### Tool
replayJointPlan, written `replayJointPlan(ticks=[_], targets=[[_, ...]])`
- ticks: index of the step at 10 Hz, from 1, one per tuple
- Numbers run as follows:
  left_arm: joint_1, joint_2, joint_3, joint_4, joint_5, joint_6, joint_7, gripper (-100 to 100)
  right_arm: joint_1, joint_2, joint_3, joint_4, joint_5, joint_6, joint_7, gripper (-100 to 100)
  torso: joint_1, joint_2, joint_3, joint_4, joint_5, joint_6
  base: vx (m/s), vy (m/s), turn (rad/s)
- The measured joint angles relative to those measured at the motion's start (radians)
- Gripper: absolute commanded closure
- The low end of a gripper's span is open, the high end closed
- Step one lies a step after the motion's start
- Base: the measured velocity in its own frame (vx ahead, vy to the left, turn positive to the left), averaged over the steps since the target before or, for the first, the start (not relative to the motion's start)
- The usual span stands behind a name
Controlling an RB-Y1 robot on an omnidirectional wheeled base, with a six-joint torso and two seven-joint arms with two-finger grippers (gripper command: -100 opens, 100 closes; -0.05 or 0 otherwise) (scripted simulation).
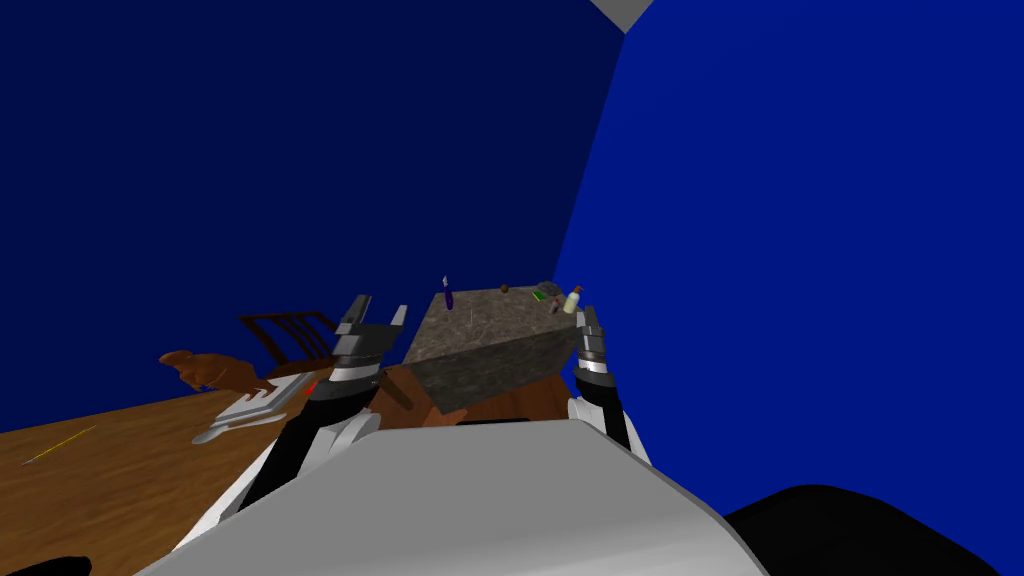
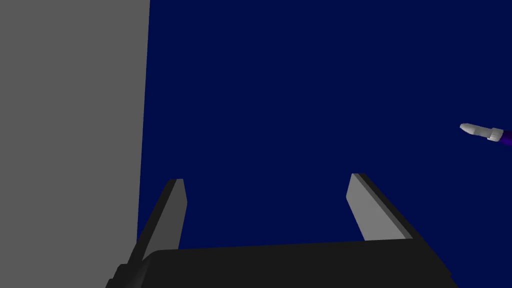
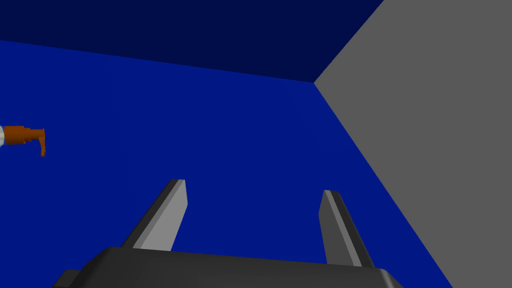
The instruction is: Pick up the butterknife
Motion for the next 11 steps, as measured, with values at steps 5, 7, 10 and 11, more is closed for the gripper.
replayJointPlan(ticks=[5, 7, 10, 11], targets=[[-0.007, 0.137, -0.012, 0.069, 0.101, 0.012, 0.031, -100, 0.0, 0.0, 0.0, 0.0, 0.0, 0.0, 0.0, 0, 0.0, -0.002, -0.001, 0.0, 0.0, 0.0, -0.061, -0.026, -0.038], [-0.009, 0.19, -0.022, 0.092, 0.142, 0.024, 0.038, -100, 0.0, 0.0, 0.0, 0.0, 0.0, 0.0, 0.0, 0, 0.0, -0.003, -0.001, 0.0, 0.0, 0.0, -0.044, -0.028, -0.053], [-0.012, 0.281, -0.033, 0.136, 0.214, 0.043, 0.056, -100, 0.0, 0.0, 0.0, 0.0, 0.0, 0.0, 0.0, 0, 0.001, -0.003, -0.002, -0.001, 0.0, 0.0, -0.04, -0.023, -0.058], [-0.011, 0.307, -0.038, 0.143, 0.229, 0.05, 0.058, -100, 0.0, 0.0, 0.0, 0.0, 0.0, 0.0, 0.0, 0, 0.001, -0.003, -0.002, -0.001, 0.0, 0.0, -0.031, -0.031, -0.102]])
